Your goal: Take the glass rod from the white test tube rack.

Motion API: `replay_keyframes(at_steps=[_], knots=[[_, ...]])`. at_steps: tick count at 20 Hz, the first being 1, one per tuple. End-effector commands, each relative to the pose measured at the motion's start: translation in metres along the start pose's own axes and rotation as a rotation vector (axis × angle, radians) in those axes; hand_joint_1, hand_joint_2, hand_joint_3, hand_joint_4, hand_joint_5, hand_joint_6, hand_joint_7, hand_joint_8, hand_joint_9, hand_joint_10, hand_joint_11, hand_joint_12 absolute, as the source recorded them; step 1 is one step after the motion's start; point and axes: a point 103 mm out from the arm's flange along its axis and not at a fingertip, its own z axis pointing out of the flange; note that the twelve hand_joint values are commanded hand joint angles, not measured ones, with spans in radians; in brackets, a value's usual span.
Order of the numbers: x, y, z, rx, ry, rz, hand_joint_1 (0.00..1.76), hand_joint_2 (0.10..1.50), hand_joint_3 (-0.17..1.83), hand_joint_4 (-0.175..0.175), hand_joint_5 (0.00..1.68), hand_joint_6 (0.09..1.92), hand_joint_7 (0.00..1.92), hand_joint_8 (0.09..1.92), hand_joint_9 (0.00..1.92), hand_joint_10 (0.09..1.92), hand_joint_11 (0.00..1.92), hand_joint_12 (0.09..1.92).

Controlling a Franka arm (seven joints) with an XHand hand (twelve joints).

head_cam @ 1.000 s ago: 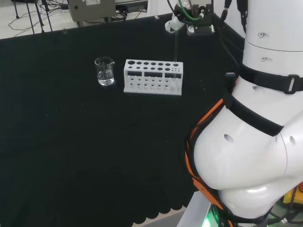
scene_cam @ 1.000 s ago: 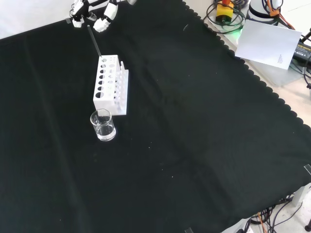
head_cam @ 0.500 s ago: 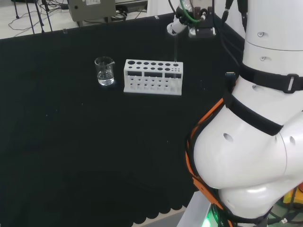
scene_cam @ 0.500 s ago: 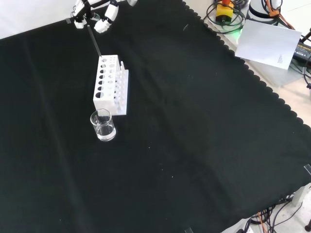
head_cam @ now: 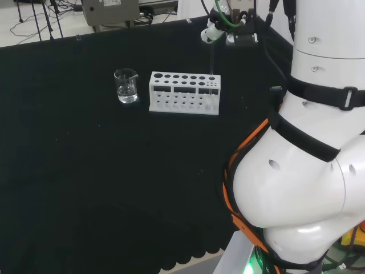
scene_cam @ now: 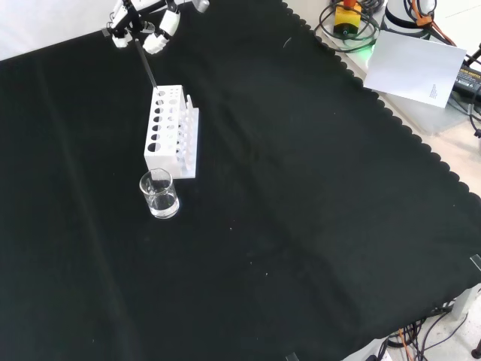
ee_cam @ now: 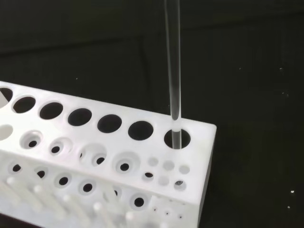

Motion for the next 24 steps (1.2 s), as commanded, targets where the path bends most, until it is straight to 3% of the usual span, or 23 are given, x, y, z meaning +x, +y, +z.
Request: replay_keyframes(at_steps=[1,10,11,14,17,24], knots=[[0.007,0.002,0.011,0.002,0.013,-0.010,0.81,0.90,0.54,-0.175,0.44,0.89,0.92,1.16,1.39,1.13,0.68,1.31],[0.014,-0.002,0.012,-0.078,-0.006,-0.040,1.03,0.82,0.65,-0.175,0.68,0.89,1.11,1.07,1.59,0.98,0.82,1.23],[0.017,-0.002,0.012,-0.089,-0.002,-0.042,1.16,0.77,0.70,-0.175,0.72,0.89,1.10,1.09,1.60,0.96,0.85,1.21],[0.022,-0.003,0.010,-0.119,0.026,-0.048,1.24,0.99,0.31,-0.175,0.85,1.10,0.97,1.16,1.61,0.95,0.91,1.18],[0.030,-0.004,0.005,-0.137,0.032,-0.054,1.25,1.04,0.21,-0.175,0.90,1.11,0.96,1.14,1.61,0.96,0.98,1.13],[0.035,-0.010,-0.011,-0.150,0.055,-0.037,1.27,0.77,0.68,-0.175,0.98,1.12,1.04,1.15,1.65,0.94,1.12,1.01]])
